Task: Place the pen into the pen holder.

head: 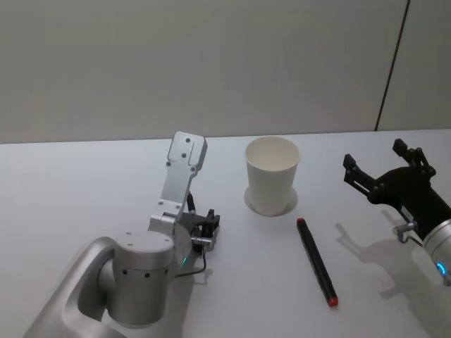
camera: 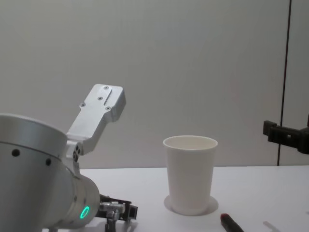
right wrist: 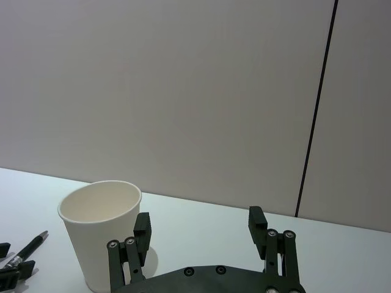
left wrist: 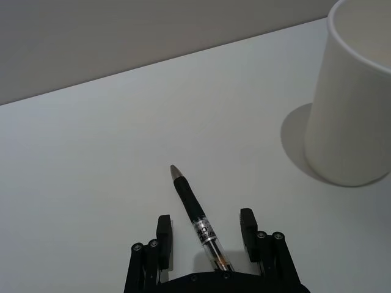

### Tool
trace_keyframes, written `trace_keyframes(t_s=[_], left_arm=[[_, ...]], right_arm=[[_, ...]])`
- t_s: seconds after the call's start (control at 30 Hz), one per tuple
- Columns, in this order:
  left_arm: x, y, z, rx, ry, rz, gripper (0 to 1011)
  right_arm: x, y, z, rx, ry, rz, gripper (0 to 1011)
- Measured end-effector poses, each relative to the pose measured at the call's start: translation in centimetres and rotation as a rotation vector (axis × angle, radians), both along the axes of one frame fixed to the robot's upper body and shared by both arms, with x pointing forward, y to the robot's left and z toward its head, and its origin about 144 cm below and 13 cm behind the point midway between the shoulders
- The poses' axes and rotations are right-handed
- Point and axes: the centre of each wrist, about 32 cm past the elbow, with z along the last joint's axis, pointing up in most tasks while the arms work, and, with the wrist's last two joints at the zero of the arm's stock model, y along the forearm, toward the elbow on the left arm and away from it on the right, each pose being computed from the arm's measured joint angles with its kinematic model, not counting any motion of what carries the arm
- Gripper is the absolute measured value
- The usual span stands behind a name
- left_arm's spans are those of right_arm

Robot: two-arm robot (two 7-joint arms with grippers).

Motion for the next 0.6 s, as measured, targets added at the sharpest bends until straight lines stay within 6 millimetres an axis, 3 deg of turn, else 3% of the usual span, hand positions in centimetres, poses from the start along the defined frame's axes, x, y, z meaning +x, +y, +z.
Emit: trace_keyframes(t_s=[0.23,0.47,0.6], left_arm=[[-0.02,0.15,0.11,0.0,-0.004,0.0,627],[-0.06,0.25,0.18,0.002,-0.003,-0.013,378],[-0.09,0.27,0.2,0.002,0.001,-0.024,296]], right_arm=[[0.0,0.0,0.0,0.0,0.0,0.0,1002],[0.0,0.0,0.0,0.0,0.0,0.0,1002],[0.0,0.0,0.0,0.0,0.0,0.0,1002]])
